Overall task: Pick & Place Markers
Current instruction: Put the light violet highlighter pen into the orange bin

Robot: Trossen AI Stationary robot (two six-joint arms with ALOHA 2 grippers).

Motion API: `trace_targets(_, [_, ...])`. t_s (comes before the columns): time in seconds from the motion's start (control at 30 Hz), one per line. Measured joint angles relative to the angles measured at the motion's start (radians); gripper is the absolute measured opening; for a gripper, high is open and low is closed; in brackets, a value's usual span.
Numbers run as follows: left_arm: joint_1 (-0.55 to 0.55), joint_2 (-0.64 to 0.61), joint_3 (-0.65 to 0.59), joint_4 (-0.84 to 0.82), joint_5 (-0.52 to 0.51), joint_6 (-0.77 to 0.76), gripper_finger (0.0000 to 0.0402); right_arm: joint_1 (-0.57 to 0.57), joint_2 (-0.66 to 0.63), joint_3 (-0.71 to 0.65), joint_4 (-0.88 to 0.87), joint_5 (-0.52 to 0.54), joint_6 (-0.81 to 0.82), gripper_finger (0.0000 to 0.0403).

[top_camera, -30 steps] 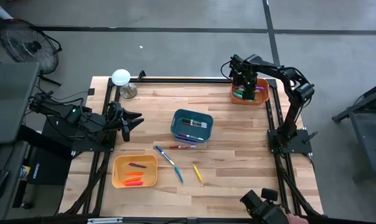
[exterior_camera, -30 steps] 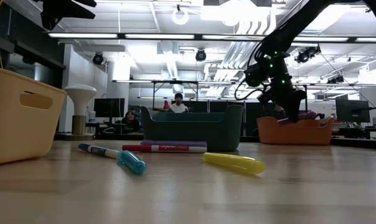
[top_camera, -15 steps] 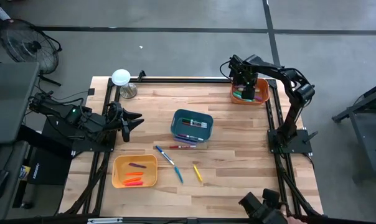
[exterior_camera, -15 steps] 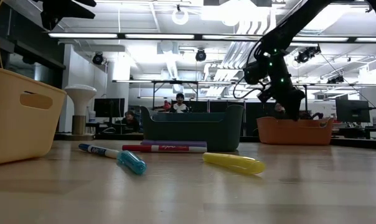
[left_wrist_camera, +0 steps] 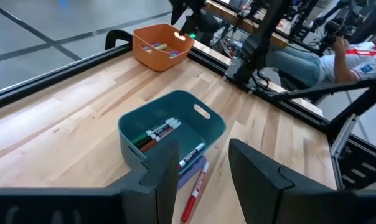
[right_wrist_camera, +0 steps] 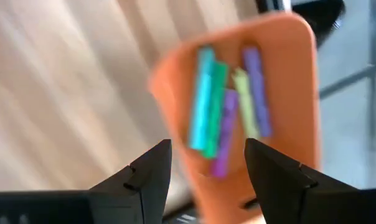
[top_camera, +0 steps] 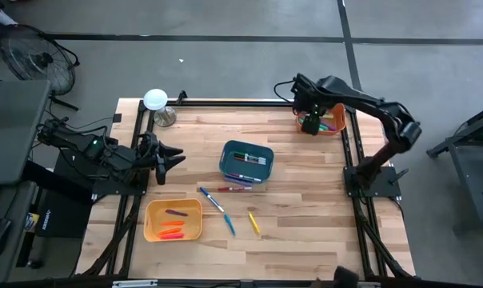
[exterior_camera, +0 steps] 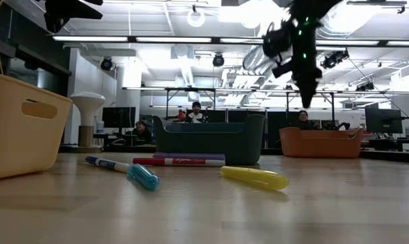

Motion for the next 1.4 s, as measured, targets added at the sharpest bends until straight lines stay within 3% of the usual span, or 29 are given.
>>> trace_targets(0.23, [0.0, 0.0, 0.0, -0.008, 0.065, 0.027, 0.0137, 0.155, -0.114, 0.0, 0.019, -0.201, 0.374, 0.0187])
trace_targets(0.4, [0.0, 0.0, 0.0, -0.01, 0.112, 0.072, 0.0137, 0.337, -0.138, 0.0, 0.049, -0.222, 0.578, 0.0175])
trace_targets(0.57, [0.0, 0.0, 0.0, -0.044, 0.14, 0.081, 0.0137, 0.526, -0.135, 0.0, 0.097, -0.182, 0.744, 0.0154])
trace_targets(0.93, [0.0, 0.0, 0.0, -0.074, 0.148, 0.074, 0.0137, 0.834, -0.102, 0.0, 0.24, 0.072, 1.132, 0.0114])
trace_targets(1.4, [0.0, 0.0, 0.0, -0.136, 0.149, 0.081, 0.0137, 1.016, 0.092, -0.001, 0.299, 0.101, 1.368, 0.0096])
